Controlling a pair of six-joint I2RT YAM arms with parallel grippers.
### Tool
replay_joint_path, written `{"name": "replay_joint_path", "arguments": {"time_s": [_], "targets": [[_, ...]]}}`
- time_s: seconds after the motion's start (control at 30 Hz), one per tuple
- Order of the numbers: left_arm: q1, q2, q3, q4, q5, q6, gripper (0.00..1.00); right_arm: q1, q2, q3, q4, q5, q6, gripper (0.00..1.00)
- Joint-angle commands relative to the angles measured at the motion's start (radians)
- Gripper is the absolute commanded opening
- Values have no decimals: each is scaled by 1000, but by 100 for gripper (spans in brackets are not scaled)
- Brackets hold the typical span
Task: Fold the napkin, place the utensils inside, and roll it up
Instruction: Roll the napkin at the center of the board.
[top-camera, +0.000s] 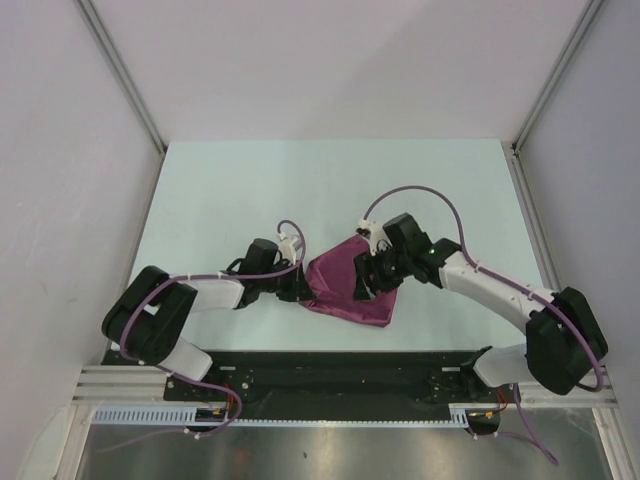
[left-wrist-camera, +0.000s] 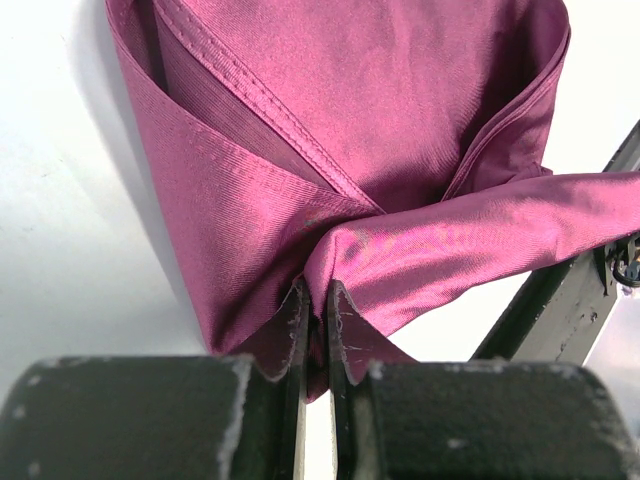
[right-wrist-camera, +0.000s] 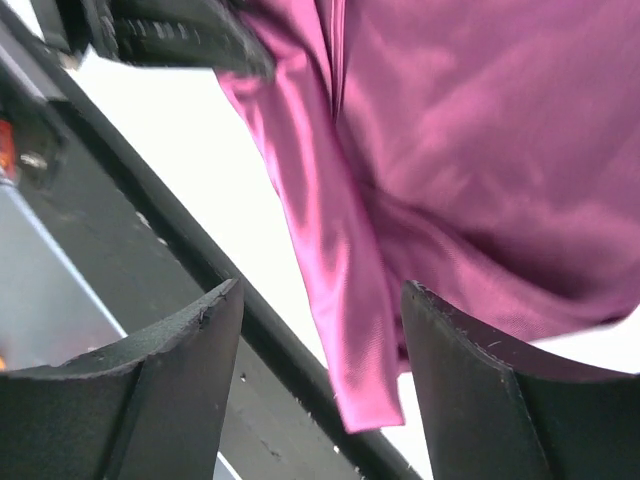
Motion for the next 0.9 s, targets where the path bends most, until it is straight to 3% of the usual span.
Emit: {"name": "replay_joint_path", "arguments": {"time_s": [0.0,0.3,0.63,0.87], "targets": [[3,20,17,-66,-29,29,0,111,-65,-40,-50,254,70,69],[5,18,23,-80,-37,24,0,210,-78,-78,-113,352,157,69],[6,17,25,-91,-40,22,0,222,0,-135,-81,274,192,67],[11,20,30,-100,-42,22,0,188,95,-155,-58,167,162,55]]}}
